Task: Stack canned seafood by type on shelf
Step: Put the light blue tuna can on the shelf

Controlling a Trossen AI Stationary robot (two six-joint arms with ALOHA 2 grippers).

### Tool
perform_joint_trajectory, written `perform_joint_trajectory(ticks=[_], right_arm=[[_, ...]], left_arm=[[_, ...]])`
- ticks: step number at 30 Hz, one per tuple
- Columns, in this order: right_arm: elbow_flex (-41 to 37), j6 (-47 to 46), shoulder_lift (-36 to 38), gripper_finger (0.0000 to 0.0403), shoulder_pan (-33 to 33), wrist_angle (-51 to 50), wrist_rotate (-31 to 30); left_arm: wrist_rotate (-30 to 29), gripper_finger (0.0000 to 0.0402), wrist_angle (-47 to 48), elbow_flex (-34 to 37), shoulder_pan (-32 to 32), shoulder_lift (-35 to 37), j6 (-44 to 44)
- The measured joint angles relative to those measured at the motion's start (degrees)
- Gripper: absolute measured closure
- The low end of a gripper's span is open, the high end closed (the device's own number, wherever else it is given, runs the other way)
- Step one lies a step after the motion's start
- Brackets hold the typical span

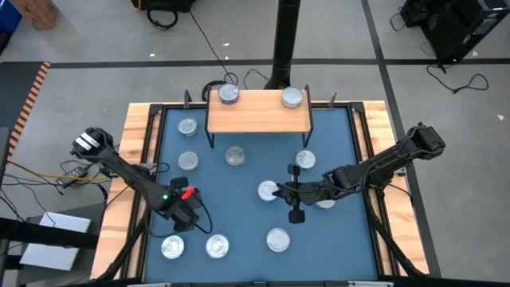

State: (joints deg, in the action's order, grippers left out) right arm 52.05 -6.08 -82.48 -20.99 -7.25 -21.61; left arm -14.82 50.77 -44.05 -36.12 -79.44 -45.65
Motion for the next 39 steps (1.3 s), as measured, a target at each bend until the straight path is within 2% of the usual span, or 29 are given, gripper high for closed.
perform_joint_trajectory(ticks=[26, 39], right_arm=[[0.02, 2.85, -0.02, 0.0394, 0.07, -0.07, 0.0], [0.02, 2.87, -0.02, 0.0394, 0.07, -0.04, -0.43]], left_arm=[[1.01, 0.0292, -1.77, -0.33, 0.0, -1.6, 0.17], [1.62, 0.0361, -5.26, -1.6, 0.11, -1.6, 3.29]])
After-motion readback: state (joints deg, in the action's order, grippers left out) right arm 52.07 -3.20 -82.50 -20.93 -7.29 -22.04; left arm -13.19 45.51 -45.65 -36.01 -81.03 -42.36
